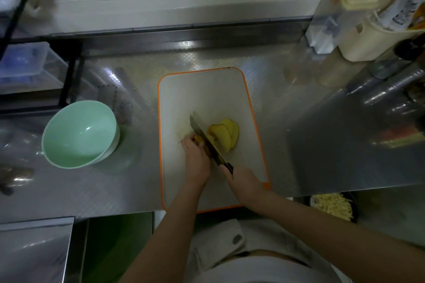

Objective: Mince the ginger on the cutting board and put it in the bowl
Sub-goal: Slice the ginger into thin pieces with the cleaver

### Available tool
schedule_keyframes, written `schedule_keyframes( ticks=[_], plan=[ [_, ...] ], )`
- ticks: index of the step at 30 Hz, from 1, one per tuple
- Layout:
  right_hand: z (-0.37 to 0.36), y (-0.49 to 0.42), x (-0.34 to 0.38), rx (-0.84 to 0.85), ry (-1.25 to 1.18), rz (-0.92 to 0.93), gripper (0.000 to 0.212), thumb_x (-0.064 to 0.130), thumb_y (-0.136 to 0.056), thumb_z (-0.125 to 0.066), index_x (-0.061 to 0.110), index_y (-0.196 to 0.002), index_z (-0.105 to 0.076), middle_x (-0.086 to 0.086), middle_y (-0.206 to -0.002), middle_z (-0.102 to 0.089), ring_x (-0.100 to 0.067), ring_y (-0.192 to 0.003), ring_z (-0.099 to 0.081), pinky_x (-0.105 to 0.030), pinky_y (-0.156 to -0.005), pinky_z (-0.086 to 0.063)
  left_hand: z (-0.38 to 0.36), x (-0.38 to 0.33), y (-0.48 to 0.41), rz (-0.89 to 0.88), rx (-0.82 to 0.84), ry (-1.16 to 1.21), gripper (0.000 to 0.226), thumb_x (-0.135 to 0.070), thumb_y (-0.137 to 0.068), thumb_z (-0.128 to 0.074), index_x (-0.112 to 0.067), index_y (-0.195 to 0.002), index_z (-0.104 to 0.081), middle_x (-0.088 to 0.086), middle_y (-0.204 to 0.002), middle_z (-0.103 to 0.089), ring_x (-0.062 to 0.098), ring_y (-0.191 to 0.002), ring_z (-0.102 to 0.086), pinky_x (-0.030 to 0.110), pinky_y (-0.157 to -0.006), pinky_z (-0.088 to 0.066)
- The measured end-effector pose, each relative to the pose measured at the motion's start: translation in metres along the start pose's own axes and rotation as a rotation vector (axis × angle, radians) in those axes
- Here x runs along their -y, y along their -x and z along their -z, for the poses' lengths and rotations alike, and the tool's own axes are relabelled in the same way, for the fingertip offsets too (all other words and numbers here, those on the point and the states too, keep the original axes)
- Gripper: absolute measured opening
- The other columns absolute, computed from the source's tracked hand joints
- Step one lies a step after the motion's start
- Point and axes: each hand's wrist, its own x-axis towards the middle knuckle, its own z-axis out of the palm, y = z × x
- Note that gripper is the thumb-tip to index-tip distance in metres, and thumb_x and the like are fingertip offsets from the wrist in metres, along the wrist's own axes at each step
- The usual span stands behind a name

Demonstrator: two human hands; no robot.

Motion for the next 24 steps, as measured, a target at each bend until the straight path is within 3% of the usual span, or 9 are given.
schedule_keyframes(
  ticks=[2,4,6,9,11,13,15,17,24],
  plan=[
    [-0.007,0.001,0.000,-0.019,0.000,-0.022,0.034,0.034,-0.102,-0.030,0.013,-0.087,-0.052,-0.001,-0.069,-0.046,-0.025,-0.074,-0.057,-0.030,-0.063,-0.032,0.001,-0.002,0.002,-0.019,-0.017,-0.010,0.032,0.002,-0.095,-0.033,0.004,-0.127,-0.033,0.020,-0.126,-0.037,0.029,-0.111,-0.046,0.037,-0.095,-0.042],
    [-0.005,0.001,-0.001,0.020,-0.066,-0.056,0.032,0.039,-0.101,-0.027,0.015,-0.099,-0.049,0.000,-0.071,-0.046,-0.028,-0.084,-0.055,-0.028,-0.069,-0.034,0.001,0.000,0.003,-0.035,-0.020,-0.021,0.033,0.002,-0.095,-0.034,0.003,-0.128,-0.033,0.019,-0.127,-0.037,0.025,-0.111,-0.045,0.029,-0.093,-0.040],
    [0.002,-0.001,-0.001,0.030,-0.128,-0.076,0.032,0.041,-0.100,-0.028,0.016,-0.091,-0.045,0.004,-0.067,-0.040,-0.022,-0.081,-0.049,-0.027,-0.071,-0.033,0.001,0.000,0.004,-0.050,-0.025,-0.026,0.032,0.000,-0.096,-0.035,0.002,-0.128,-0.034,0.017,-0.127,-0.037,0.022,-0.112,-0.044,0.024,-0.092,-0.038],
    [0.012,-0.006,-0.005,0.025,-0.185,-0.063,0.034,0.032,-0.102,-0.030,0.017,-0.081,-0.052,-0.007,-0.070,-0.049,-0.023,-0.069,-0.052,-0.026,-0.062,-0.031,0.005,0.002,0.010,-0.096,-0.021,-0.055,0.034,-0.002,-0.096,-0.038,0.000,-0.129,-0.035,0.015,-0.129,-0.038,0.019,-0.112,-0.043,0.016,-0.088,-0.033],
    [0.020,-0.007,-0.006,-0.002,-0.216,-0.060,0.039,0.033,-0.102,-0.032,0.025,-0.065,-0.041,-0.001,-0.061,-0.043,-0.016,-0.057,-0.044,-0.028,-0.060,-0.032,0.008,0.003,0.014,-0.134,-0.031,-0.050,0.035,-0.003,-0.095,-0.040,0.000,-0.130,-0.036,0.014,-0.129,-0.039,0.012,-0.109,-0.040,0.011,-0.085,-0.030],
    [0.024,-0.008,-0.003,-0.040,-0.215,-0.029,0.040,0.028,-0.103,-0.032,0.036,-0.064,-0.026,0.005,-0.058,-0.034,-0.020,-0.058,-0.042,-0.028,-0.062,-0.032,0.008,0.003,0.017,-0.162,-0.036,-0.033,0.037,-0.005,-0.095,-0.044,-0.002,-0.131,-0.038,0.012,-0.128,-0.040,0.007,-0.108,-0.038,0.007,-0.085,-0.028],
    [0.026,-0.008,-0.001,-0.088,-0.205,-0.007,0.043,0.029,-0.102,-0.034,0.031,-0.059,-0.031,0.003,-0.054,-0.035,-0.018,-0.052,-0.040,-0.028,-0.054,-0.030,0.008,0.002,0.019,-0.173,-0.035,-0.017,0.038,-0.007,-0.095,-0.046,-0.006,-0.131,-0.039,0.008,-0.128,-0.041,0.005,-0.110,-0.038,0.004,-0.086,-0.028],
    [0.028,-0.007,-0.003,-0.139,-0.196,0.042,0.048,0.034,-0.100,-0.036,0.022,-0.054,-0.035,0.002,-0.051,-0.037,-0.009,-0.047,-0.037,-0.020,-0.044,-0.025,0.008,0.002,0.020,-0.161,-0.046,-0.005,0.037,-0.008,-0.094,-0.047,-0.008,-0.131,-0.041,0.007,-0.129,-0.043,0.006,-0.111,-0.040,0.005,-0.087,-0.029],
    [0.032,0.001,-0.004,-0.109,-0.205,0.078,0.047,0.038,-0.100,-0.036,0.022,-0.055,-0.038,0.004,-0.052,-0.040,-0.007,-0.047,-0.038,-0.019,-0.045,-0.025,0.008,-0.001,0.017,-0.057,-0.098,0.060,0.035,-0.008,-0.095,-0.044,-0.009,-0.130,-0.042,0.006,-0.128,-0.046,0.007,-0.110,-0.042,0.017,-0.091,-0.035]
  ],
)
